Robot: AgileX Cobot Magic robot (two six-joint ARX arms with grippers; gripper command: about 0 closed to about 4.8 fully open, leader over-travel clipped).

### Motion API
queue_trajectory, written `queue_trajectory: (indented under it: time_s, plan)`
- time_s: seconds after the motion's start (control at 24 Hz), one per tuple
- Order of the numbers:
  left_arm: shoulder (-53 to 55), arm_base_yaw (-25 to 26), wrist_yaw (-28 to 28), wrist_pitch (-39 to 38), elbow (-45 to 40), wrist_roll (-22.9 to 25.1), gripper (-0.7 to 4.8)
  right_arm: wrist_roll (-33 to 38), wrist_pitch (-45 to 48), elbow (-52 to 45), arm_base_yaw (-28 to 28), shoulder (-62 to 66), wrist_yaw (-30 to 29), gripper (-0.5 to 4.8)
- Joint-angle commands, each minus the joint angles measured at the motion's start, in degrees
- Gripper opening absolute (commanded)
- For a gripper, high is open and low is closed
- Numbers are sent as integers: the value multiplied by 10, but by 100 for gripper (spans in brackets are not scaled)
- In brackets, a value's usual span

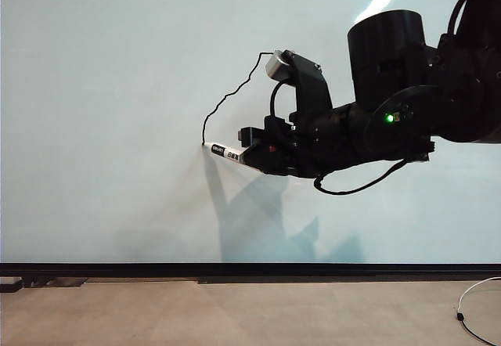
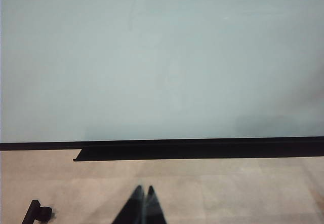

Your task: Pick up the pen on the shelf to the right of the whiteboard and draw a triangle.

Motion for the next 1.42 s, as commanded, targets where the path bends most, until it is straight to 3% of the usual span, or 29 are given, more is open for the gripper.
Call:
queue_trajectory:
  time_s: [0.04, 1.42]
  plan:
    - [0, 0, 0, 4, 2, 0, -5, 2, 31, 3, 0, -1, 17, -4]
    - [0, 0, 0, 5, 2, 0, -5, -7, 28, -62, -65, -48, 30, -5]
